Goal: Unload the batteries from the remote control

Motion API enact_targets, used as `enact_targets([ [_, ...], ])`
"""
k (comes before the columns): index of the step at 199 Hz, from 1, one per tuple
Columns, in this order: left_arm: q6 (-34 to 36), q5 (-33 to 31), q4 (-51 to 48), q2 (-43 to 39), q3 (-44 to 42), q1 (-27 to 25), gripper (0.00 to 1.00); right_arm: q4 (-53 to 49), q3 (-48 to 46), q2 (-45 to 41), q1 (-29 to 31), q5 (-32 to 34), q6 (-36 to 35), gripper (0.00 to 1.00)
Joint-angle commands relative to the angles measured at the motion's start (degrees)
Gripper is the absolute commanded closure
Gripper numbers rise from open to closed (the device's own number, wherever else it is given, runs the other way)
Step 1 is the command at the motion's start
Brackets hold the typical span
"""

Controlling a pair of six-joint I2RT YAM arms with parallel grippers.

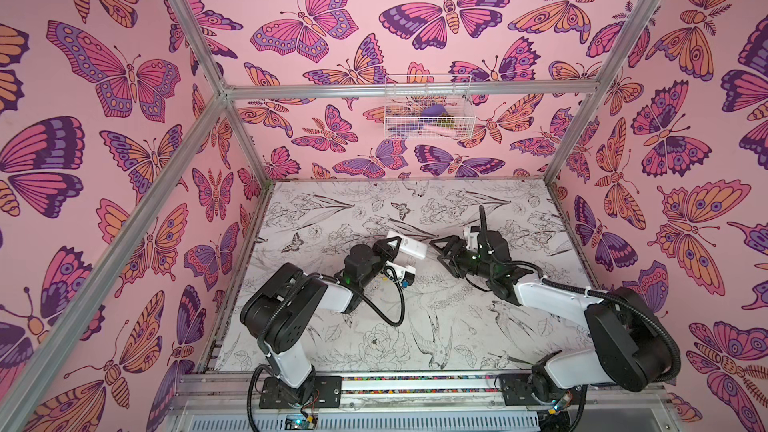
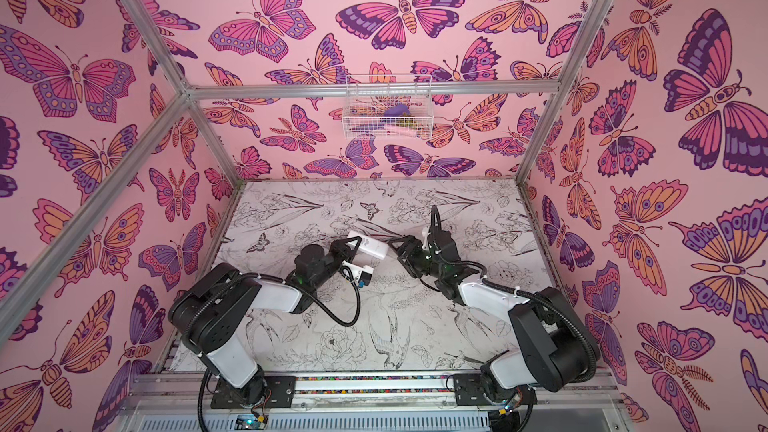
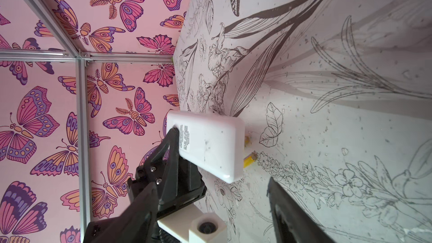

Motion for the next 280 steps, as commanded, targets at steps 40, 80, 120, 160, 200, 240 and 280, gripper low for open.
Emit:
enact_targets([
  [40,-5.4,-8.1,3.2,-5.4,-3.2,-4.9,1.00,5.8,0.7,3.9,1.8,-1.1,2.7,0.36],
  [80,-5.9,-9.6,2.8,-5.5,-3.3,-4.9,1.00,6.5,0.1,4.2,2.0,-2.3,3.1,0.50],
  [120,-5.8,-8.3,1.9,-5.7,-4.1,-5.5,1.00,7.2,-0.6,4.0,2.1,-1.4,3.5,0.53],
  [160,-6.0,-8.4,2.2,-5.2,-4.0,-5.9,1.00,8.7,0.4,6.5,2.4,-1.3,3.7,0.53],
  [200,-6.8,-8.3,2.4,-5.3,-4.2,-6.0,1.00,9.4,2.5,10.6,3.3,-2.4,3.5,0.53],
  [240,-6.9,-8.5,2.7,-5.0,-4.1,-6.2,1.00,10.9,3.0,12.0,3.4,-3.2,3.6,0.57],
  [280,-7.2,-9.9,2.4,-5.3,-3.3,-6.1,1.00,10.1,2.1,11.5,3.4,-3.3,2.8,0.64],
])
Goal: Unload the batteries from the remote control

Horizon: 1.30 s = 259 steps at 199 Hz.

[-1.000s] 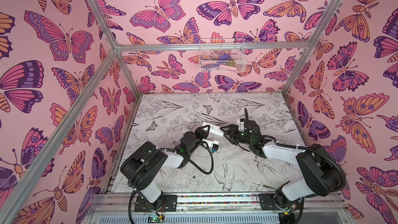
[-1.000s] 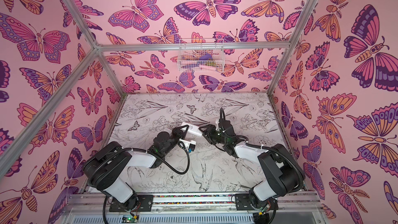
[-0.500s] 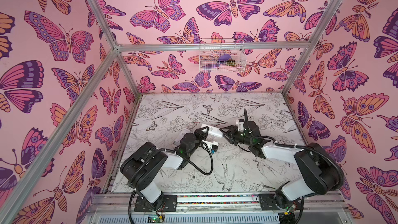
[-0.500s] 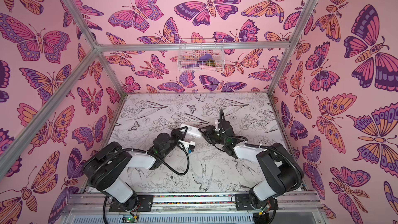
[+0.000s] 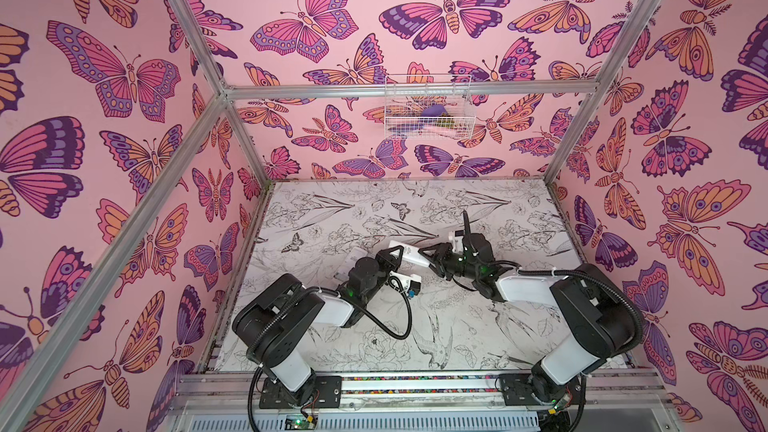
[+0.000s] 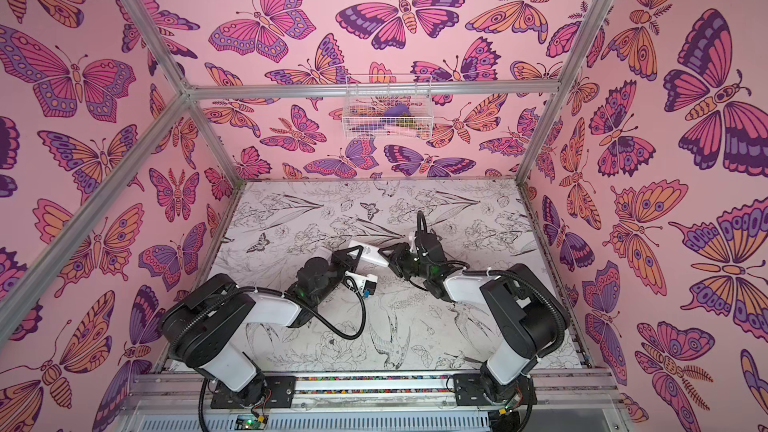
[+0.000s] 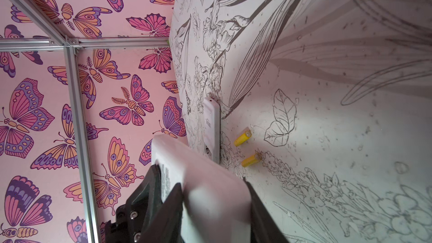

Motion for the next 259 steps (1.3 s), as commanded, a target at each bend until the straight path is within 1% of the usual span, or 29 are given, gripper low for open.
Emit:
enact_targets([
  [1,-1.0,-0.8,2.8,-1.1,0.7,-0.2,1.00,0.2,0.3,0.3,0.4,-0.6,-1.2,0.65],
  [15,-1.3,-0.3,2.4,-0.8,0.3,0.0,1.00,-0.9,0.1,0.1,0.4,-0.1,-2.1,0.67],
  [38,-0.5,0.0,2.2,-1.5,0.2,-0.1,1.00,0.3,-0.4,0.2,0.3,-0.8,-0.7,0.70],
  [51,-0.9,-0.4,2.5,-1.5,0.3,0.1,1.00,-0.3,-0.2,-0.2,0.3,-1.1,-1.6,0.70],
  [68,-1.2,-0.1,1.9,-1.1,0.2,0.1,1.00,-2.3,-0.2,-0.6,0.3,-0.3,-2.6,0.62],
  [83,-0.3,0.0,2.0,-1.4,0.2,0.0,1.00,-1.7,-0.4,-1.1,-0.1,-1.2,-1.7,0.56],
  [92,-0.5,-0.4,2.3,-1.7,0.5,0.1,1.00,-1.7,-0.5,-1.8,-0.5,-1.7,-1.8,0.54],
  [102,-0.9,-0.7,2.3,-1.6,0.5,0.2,1.00,-3.0,-0.5,-3.1,-0.7,-1.7,-3.2,0.53],
  [112,-1.1,-0.4,1.9,-1.4,0.4,0.2,1.00,-5.6,-0.6,-3.6,-0.8,-1.0,-5.3,0.55],
  [118,-1.1,-0.3,1.3,-1.4,0.3,0.2,1.00,-6.9,-0.6,-5.8,-0.8,-0.4,-6.4,0.57],
  [130,-0.3,-0.1,1.2,-1.4,0.2,0.0,1.00,-9.0,-0.7,-6.8,-0.9,-0.1,-7.0,0.60],
  [172,-0.7,0.0,1.5,-1.1,0.3,0.0,1.00,-10.2,-2.1,-8.2,-1.3,0.8,-8.5,0.69],
  [189,-0.2,-0.1,1.9,-1.4,0.4,-0.2,1.00,-9.1,-2.1,-8.6,-1.3,-0.1,-7.1,0.70],
  [216,-0.9,0.4,1.6,-1.0,0.1,-0.2,1.00,-11.8,-0.6,-10.3,-1.3,-0.3,-9.3,0.70],
  [259,-0.6,1.1,1.6,-1.1,-0.3,-0.5,1.00,-12.6,0.9,-11.5,-1.3,-0.6,-9.4,0.72],
])
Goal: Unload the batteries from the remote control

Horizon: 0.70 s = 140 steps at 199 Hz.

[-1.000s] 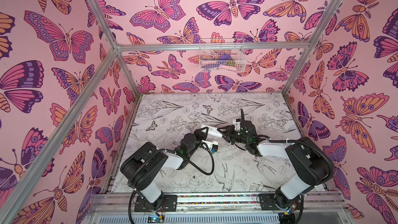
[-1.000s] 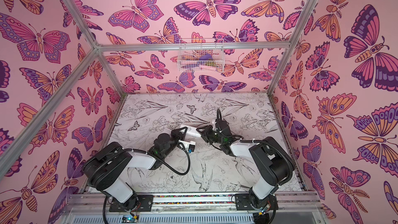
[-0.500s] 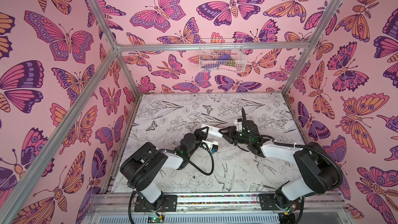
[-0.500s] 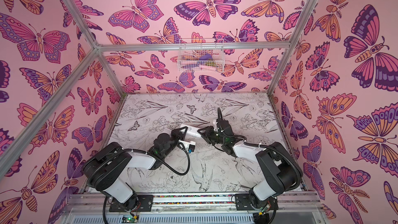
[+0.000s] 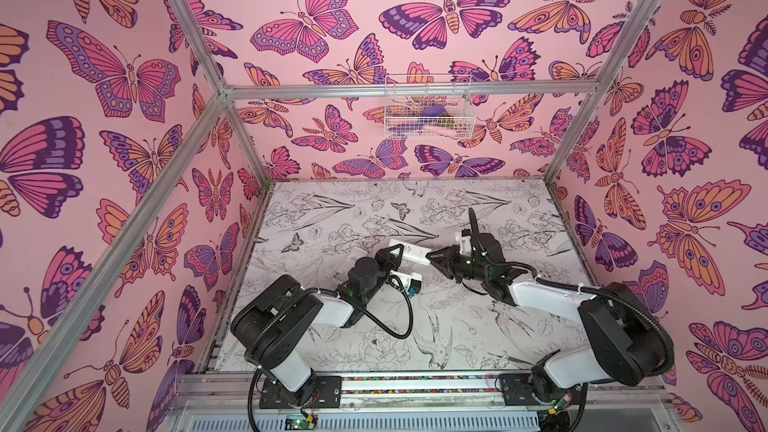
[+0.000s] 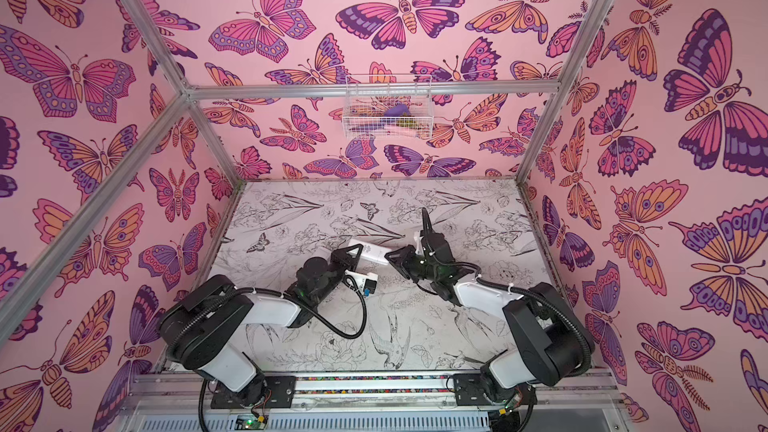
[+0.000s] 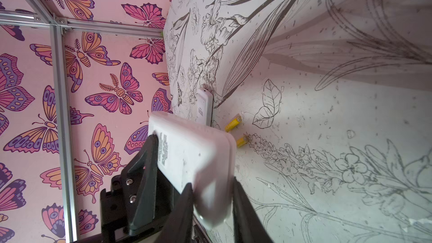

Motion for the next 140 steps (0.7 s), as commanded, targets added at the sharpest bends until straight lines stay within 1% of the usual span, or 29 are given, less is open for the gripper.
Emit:
enact_targets([
  [1,-0.3,1.4,1.1,-0.3,-0.3,-0.3,1.00,-0.3,2.3,-1.4,-0.3,-0.4,-1.4,0.72],
  [51,-0.3,1.8,0.9,-0.1,-0.5,-0.5,1.00,0.9,2.1,-0.6,-0.3,-0.6,-0.9,0.72],
  [79,0.0,1.6,1.0,0.1,-0.4,-0.9,1.00,5.2,2.0,0.1,-0.3,-1.7,2.4,0.73],
  [102,-0.8,2.1,0.7,0.8,-0.5,-0.9,1.00,3.4,2.8,-0.7,-0.4,-1.6,-0.4,0.73],
  [113,-0.6,1.8,0.4,0.9,-0.5,-1.3,1.00,1.7,2.8,-1.2,-0.7,-1.0,-0.3,0.73],
  [140,-0.9,1.3,0.8,0.6,-0.3,-1.5,1.00,4.5,1.7,-2.3,-1.3,-0.8,0.6,0.73],
])
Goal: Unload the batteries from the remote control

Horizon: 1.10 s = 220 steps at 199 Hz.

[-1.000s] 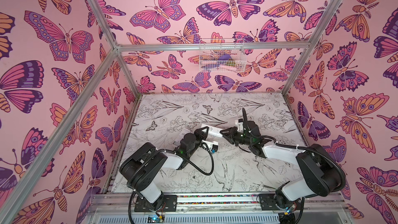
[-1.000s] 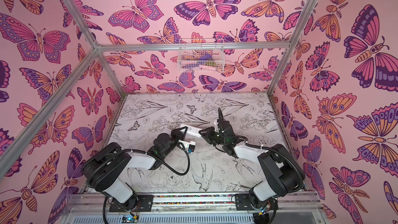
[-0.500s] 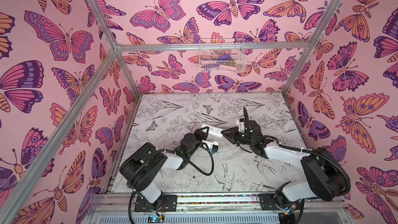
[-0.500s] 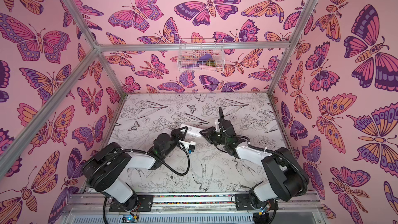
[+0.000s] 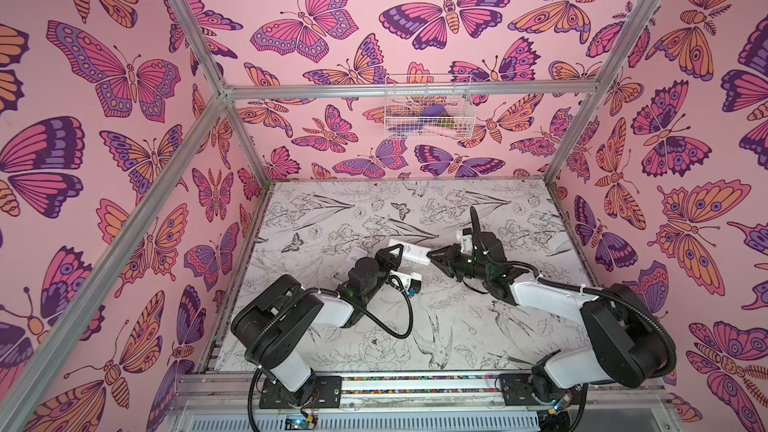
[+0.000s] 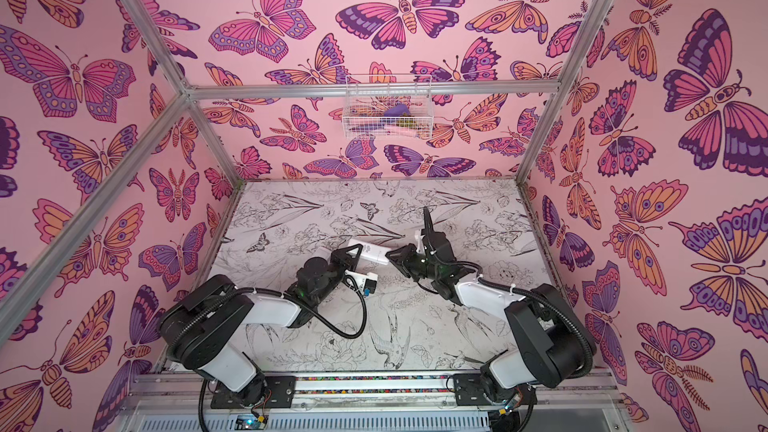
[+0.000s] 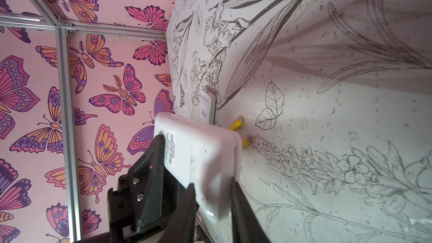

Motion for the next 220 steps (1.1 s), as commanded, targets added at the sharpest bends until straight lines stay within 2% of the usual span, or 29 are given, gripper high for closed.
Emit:
enact_targets([
  [1,-0.9,1.9,0.8,0.5,-0.3,-1.1,1.00,4.3,1.4,-2.1,-0.6,-0.4,0.0,0.73],
  [38,-0.7,1.9,0.7,0.8,-0.1,-1.3,1.00,4.1,1.5,-1.8,-1.0,-0.9,0.4,0.74],
  [61,-1.4,1.7,0.3,1.4,0.0,-1.3,1.00,2.1,1.4,-2.2,-1.2,-0.2,-1.8,0.74],
  [130,-0.6,1.5,0.0,1.8,0.6,-1.5,1.00,3.7,0.3,-2.7,-1.6,-0.6,-0.2,0.76],
  [166,-1.0,1.5,0.1,2.3,1.0,-1.4,1.00,0.6,0.5,-2.8,-1.7,-0.4,-1.9,0.77],
  [212,-0.8,2.3,-0.1,1.9,0.6,-1.5,1.00,1.9,-0.2,-2.7,-1.7,-0.5,-1.0,0.84],
  [220,-0.6,2.6,-0.4,2.0,0.5,-1.7,1.00,2.2,-0.3,-2.8,-1.7,-0.4,-0.7,0.91],
])
